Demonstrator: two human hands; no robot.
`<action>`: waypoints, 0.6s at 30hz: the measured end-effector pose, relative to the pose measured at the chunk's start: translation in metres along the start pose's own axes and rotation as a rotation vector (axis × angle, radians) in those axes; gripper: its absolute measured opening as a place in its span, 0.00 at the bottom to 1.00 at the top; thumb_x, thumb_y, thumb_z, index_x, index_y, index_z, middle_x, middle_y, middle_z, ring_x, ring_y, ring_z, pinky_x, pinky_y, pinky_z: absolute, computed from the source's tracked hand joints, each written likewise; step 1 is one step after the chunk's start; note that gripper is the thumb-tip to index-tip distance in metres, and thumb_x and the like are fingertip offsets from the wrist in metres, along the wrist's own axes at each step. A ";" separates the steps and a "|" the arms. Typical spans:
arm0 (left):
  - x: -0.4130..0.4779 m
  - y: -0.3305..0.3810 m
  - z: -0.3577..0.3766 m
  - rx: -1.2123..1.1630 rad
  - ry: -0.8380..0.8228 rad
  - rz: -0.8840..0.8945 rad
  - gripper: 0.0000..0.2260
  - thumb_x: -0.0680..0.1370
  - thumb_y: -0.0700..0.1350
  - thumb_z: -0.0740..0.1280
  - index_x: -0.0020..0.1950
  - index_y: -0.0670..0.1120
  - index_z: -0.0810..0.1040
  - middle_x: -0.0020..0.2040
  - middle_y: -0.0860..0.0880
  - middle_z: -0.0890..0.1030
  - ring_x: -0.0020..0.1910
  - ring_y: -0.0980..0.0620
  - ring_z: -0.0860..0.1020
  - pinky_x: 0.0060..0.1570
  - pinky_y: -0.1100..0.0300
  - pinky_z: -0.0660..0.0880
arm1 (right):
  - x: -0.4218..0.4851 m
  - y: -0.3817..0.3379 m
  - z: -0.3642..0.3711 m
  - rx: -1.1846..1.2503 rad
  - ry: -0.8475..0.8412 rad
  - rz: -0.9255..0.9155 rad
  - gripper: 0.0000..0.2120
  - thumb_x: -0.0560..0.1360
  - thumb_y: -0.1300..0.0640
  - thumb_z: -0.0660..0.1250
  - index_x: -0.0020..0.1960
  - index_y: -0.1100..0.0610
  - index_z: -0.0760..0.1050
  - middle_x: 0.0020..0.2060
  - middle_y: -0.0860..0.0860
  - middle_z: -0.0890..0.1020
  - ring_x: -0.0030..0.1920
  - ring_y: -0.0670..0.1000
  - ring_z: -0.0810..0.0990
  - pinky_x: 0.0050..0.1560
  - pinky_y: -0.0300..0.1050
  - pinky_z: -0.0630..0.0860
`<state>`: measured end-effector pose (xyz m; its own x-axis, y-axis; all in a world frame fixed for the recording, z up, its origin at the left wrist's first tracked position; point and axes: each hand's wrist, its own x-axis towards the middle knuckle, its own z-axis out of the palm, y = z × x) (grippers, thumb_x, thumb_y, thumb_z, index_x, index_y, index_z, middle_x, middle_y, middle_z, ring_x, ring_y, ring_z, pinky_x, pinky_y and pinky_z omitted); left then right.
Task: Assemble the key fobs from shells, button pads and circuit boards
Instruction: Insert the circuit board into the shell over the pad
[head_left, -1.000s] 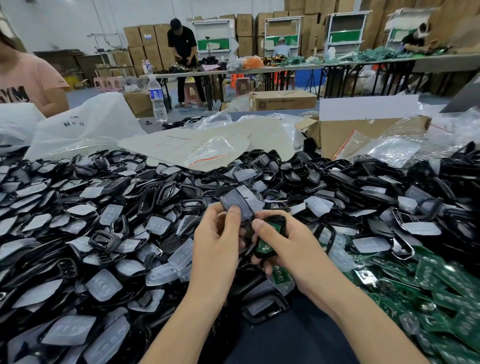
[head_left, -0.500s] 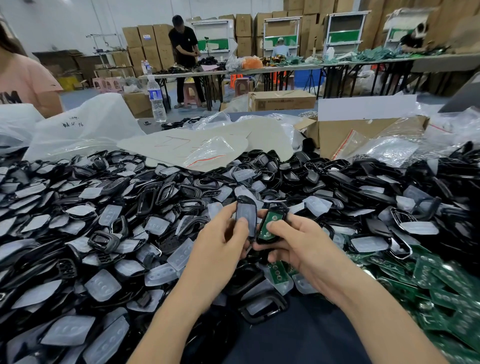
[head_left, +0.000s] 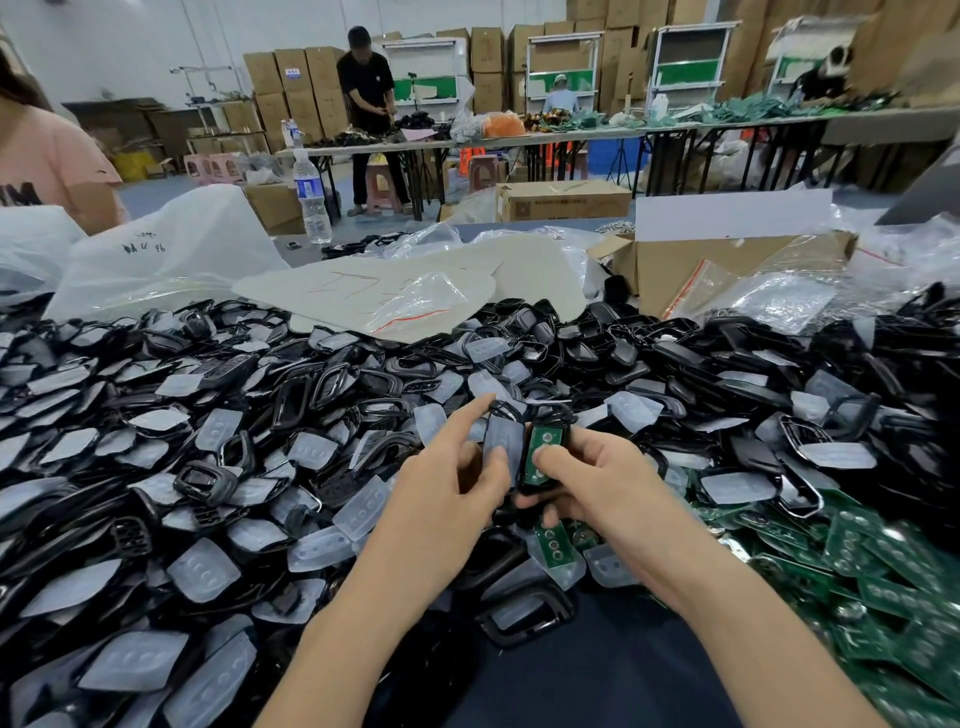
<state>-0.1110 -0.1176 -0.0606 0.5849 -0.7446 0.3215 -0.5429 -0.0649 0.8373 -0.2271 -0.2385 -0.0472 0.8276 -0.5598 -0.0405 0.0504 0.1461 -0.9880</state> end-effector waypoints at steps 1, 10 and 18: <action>0.000 -0.001 0.000 0.013 0.005 0.007 0.21 0.82 0.46 0.64 0.74 0.61 0.68 0.28 0.57 0.68 0.29 0.56 0.67 0.30 0.65 0.66 | -0.001 0.000 0.001 -0.014 -0.008 -0.003 0.14 0.80 0.63 0.65 0.42 0.53 0.86 0.41 0.58 0.87 0.40 0.54 0.87 0.31 0.38 0.78; 0.000 -0.005 -0.002 0.124 0.026 0.032 0.21 0.81 0.47 0.64 0.74 0.60 0.68 0.29 0.59 0.70 0.28 0.59 0.66 0.31 0.68 0.67 | -0.002 -0.001 0.002 -0.043 -0.005 -0.005 0.08 0.80 0.64 0.65 0.46 0.59 0.83 0.39 0.57 0.87 0.39 0.54 0.87 0.34 0.39 0.80; -0.001 -0.003 -0.001 0.199 0.012 0.070 0.23 0.81 0.49 0.64 0.75 0.63 0.65 0.31 0.58 0.72 0.27 0.58 0.69 0.31 0.64 0.69 | -0.006 -0.004 -0.001 -0.080 -0.085 0.018 0.08 0.82 0.58 0.66 0.52 0.60 0.83 0.47 0.57 0.87 0.46 0.56 0.87 0.44 0.40 0.82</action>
<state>-0.1092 -0.1155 -0.0631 0.5479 -0.7443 0.3819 -0.6903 -0.1445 0.7089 -0.2326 -0.2369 -0.0430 0.8728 -0.4857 -0.0492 -0.0072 0.0879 -0.9961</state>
